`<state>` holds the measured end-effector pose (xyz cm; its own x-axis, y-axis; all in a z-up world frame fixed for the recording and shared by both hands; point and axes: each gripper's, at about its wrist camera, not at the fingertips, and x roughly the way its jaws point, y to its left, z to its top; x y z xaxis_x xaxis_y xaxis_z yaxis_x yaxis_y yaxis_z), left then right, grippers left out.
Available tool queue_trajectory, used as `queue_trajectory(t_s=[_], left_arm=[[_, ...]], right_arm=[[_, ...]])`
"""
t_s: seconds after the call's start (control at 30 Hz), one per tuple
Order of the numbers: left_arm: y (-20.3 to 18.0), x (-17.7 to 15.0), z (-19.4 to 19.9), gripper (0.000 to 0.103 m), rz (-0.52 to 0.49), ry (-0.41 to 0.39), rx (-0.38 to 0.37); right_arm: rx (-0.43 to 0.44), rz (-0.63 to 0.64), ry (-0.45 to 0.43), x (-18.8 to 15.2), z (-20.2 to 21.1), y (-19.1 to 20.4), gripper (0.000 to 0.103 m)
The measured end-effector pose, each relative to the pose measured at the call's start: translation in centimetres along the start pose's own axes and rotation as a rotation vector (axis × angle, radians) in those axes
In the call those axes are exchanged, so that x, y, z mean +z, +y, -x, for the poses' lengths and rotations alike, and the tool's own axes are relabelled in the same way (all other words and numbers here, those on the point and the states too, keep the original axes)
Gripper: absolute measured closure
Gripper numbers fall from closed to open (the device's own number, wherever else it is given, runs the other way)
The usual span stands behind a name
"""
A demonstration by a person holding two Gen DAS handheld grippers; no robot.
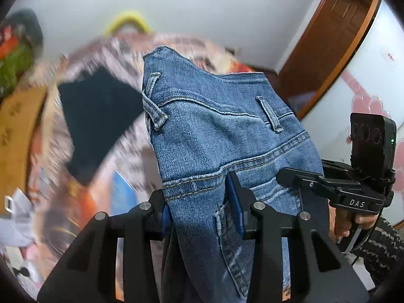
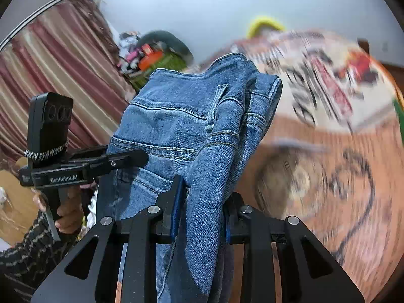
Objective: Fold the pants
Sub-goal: 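Lift the folded jeans with both tools gripping the waistband, then lower the folded jeans onto the bed and open both tools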
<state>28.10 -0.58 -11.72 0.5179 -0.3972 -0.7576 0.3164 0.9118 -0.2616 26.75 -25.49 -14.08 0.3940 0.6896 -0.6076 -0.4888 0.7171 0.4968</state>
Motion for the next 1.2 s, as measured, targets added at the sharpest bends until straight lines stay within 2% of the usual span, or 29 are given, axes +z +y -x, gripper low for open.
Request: queue_trajectory(t_s=[0.27, 0.5, 0.73, 0.9, 1.07, 1.2], left_arm=[[3.9, 4.7, 6.0, 0.064, -0.008, -0.208, 0.091], [10.5, 8.1, 5.9, 0.064, 0.042, -0.258, 0.137], [18.4, 9.6, -0.2, 0.064, 0.117, -0.22, 0.17], [23.2, 9.5, -6.8, 0.064, 0.171, -0.164, 0.2], [27.4, 9.3, -14.1, 0.065, 0.253, -0.073, 0.188], [29.0, 8.6, -19.1, 0.063, 0.295, 0.02, 0.177]], right_arm=[[0.002, 0.149, -0.119, 6.7, -1.1, 5.3, 0.08], [0.0, 0.22, -0.138, 11.5, -6.4, 7.4, 0.08], [-0.019, 0.197, -0.072, 14.4, -15.2, 5.8, 0.08], [-0.073, 0.205, 0.0, 15.1, -21.6, 4.0, 0.08], [-0.157, 0.2, 0.101, 15.3, -27.6, 1.4, 0.081], [-0.222, 0.152, 0.205, 14.7, -30.5, -1.1, 0.08]])
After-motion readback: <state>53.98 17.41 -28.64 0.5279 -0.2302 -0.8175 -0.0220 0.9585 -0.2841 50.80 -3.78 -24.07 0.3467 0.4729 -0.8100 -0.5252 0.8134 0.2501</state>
